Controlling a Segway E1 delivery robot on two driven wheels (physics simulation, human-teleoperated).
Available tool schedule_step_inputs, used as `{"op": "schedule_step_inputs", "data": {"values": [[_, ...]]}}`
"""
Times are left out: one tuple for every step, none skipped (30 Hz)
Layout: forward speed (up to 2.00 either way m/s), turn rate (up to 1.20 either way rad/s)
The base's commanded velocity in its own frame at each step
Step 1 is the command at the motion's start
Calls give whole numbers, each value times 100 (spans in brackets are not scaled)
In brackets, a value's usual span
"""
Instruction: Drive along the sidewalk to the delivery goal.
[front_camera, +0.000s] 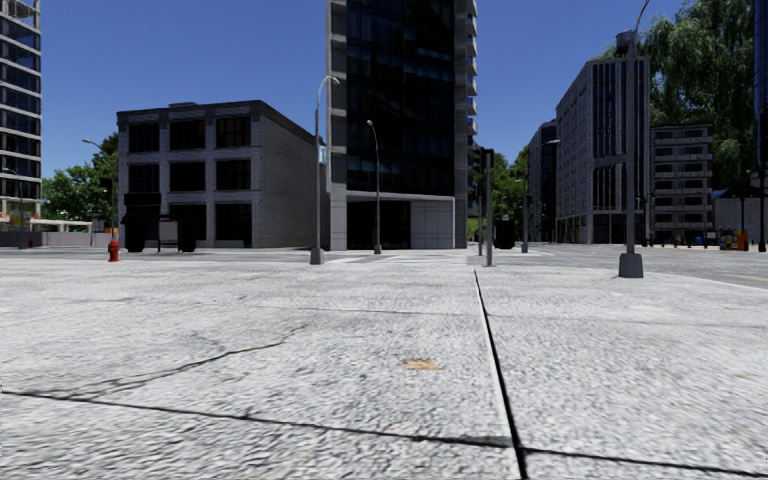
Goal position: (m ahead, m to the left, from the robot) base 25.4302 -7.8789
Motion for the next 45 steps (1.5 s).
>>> {"op": "schedule_step_inputs", "data": {"values": [[200,0],[200,0],[200,0],[200,0],[200,0],[200,0],[200,0],[200,0],[200,0],[200,0],[200,0],[200,0],[200,0],[200,0],[200,0],[200,0],[200,0],[200,0],[200,0],[200,0],[200,0],[200,0],[200,0],[200,0],[200,0],[200,0],[200,0],[200,0],[200,0],[200,0],[200,0],[200,0],[200,0],[200,0],[200,0],[200,0],[200,0],[200,0],[200,0],[200,0],[200,0],[200,0],[200,0],[200,0],[200,0]]}}
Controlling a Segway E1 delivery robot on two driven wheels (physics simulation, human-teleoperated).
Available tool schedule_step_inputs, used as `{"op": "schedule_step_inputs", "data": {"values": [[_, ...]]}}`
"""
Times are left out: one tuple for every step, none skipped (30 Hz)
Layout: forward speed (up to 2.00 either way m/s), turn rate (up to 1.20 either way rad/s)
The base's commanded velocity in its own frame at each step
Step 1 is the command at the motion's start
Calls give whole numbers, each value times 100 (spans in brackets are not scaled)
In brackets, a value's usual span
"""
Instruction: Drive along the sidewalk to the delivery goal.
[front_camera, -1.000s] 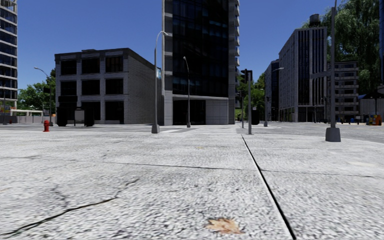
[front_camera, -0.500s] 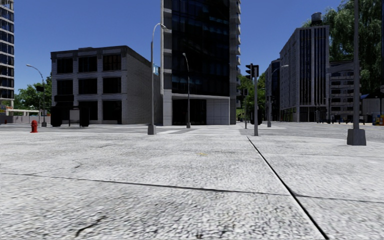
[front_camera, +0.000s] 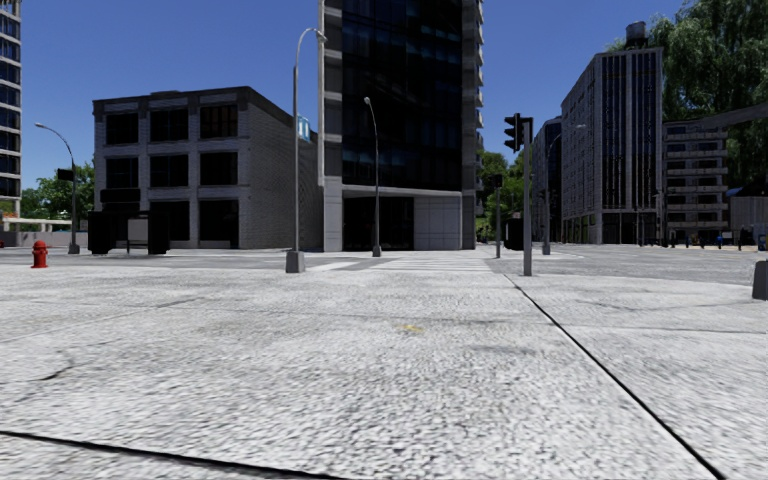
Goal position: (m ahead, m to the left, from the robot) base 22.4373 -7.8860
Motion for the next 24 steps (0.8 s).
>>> {"op": "schedule_step_inputs", "data": {"values": [[200,0],[200,0],[200,-7],[200,-11],[200,-12],[200,-12],[200,-18],[200,-23],[200,-27],[200,-27],[200,-29],[200,-29],[200,-29],[200,-29],[200,-29],[200,-29],[200,-29],[200,-29],[200,-29],[200,-29],[200,-29],[200,-29],[200,-29],[200,-29]]}}
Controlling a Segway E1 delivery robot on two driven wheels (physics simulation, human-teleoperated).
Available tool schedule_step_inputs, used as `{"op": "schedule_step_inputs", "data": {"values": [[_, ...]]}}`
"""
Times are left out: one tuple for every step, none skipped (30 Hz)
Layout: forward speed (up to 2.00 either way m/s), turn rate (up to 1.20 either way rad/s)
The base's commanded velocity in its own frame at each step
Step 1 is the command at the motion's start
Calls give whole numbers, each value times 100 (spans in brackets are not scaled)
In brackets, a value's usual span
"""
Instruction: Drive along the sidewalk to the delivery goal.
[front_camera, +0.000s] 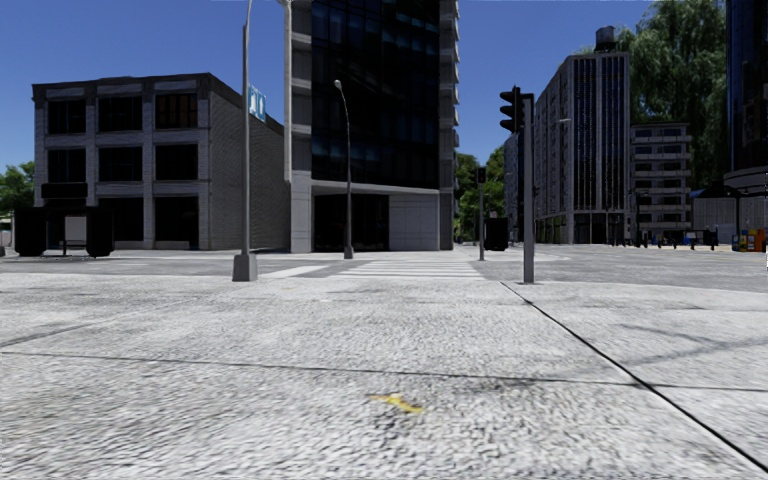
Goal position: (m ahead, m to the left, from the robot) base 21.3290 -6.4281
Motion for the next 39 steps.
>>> {"op": "schedule_step_inputs", "data": {"values": [[200,-29],[200,-29],[200,-29],[200,-29],[200,-29],[200,-29],[200,-29],[200,-29],[200,-29],[200,-29],[200,-29],[200,-29],[200,-29],[200,-29],[200,-29],[200,-29],[200,-29],[200,-29],[200,-29],[200,-29],[200,-29],[200,-29],[200,-7],[200,0],[200,0],[200,0],[200,0],[200,0],[200,0],[200,0],[200,0],[200,0],[200,0],[200,0],[200,0],[200,0],[200,0],[200,0],[200,0]]}}
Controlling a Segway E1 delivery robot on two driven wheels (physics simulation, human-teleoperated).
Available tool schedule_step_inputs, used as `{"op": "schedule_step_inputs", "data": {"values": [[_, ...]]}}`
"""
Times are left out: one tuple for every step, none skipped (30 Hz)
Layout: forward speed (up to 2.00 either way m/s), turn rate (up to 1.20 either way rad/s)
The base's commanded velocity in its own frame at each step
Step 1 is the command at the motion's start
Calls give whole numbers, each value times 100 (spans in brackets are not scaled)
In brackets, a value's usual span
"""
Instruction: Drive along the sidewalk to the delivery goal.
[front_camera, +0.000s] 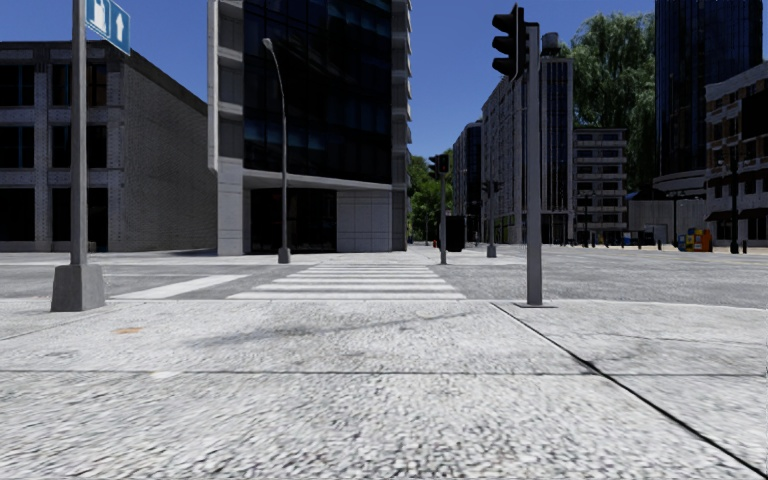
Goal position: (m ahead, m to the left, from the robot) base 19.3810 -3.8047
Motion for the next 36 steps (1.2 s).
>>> {"op": "schedule_step_inputs", "data": {"values": [[200,0],[200,0],[200,0],[200,0],[200,0],[200,0],[200,0],[200,0],[200,0],[200,0],[200,0],[200,0],[200,0],[200,0],[200,0],[200,0],[200,0],[200,0],[200,0],[200,0],[200,0],[200,0],[200,0],[200,0],[200,0],[200,0],[200,0],[200,0],[200,0],[200,0],[200,0],[200,0],[200,0],[200,0],[200,0],[200,0]]}}
